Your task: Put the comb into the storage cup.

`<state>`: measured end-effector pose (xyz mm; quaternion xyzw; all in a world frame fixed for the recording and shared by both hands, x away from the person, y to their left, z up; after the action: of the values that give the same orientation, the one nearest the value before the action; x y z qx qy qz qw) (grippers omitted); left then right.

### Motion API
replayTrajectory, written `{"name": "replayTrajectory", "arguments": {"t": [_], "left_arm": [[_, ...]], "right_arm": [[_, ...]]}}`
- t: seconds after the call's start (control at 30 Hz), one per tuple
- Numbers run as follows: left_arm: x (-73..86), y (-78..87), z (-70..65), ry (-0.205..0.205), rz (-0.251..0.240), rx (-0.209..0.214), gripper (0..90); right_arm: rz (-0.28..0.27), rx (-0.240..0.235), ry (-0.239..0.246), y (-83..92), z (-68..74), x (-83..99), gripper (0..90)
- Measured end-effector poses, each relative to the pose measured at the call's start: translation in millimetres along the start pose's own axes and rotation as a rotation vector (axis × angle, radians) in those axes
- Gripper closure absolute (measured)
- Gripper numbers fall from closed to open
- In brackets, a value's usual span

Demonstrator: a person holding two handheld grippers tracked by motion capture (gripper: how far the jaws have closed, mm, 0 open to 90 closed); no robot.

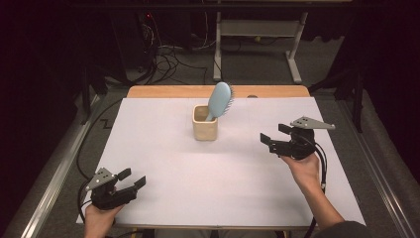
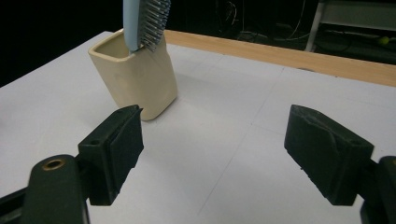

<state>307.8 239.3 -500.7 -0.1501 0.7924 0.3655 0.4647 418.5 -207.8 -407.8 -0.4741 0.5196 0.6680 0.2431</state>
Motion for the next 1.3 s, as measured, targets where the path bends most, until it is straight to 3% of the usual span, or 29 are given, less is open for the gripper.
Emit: {"name": "replayTrajectory", "arguments": {"t": [0.6, 1.3], "left_arm": [[0.0, 0.5, 0.5, 0.003, -0.004, -0.006, 31.0], [-0.7, 1.4, 1.5, 0.012, -0.014, -0.006, 30.7]], "right_arm": [[-0.045, 0.005, -0.026, 21.2, -8.6, 8.1, 20.3], [-0.043, 0.005, -0.052, 33.6, -15.5, 22.9, 21.1]]}}
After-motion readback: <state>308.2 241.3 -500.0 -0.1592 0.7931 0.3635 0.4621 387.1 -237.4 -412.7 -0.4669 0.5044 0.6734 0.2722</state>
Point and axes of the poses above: each handheld gripper's, and its own axes: y roughly backward along the jaws, x roughly out of its underside, z roughly to its left, the point moved 7 cm from there along -y, roughly forward along the jaws, and after that the axes turned 12 degrees about x, right-handed, at the moved point
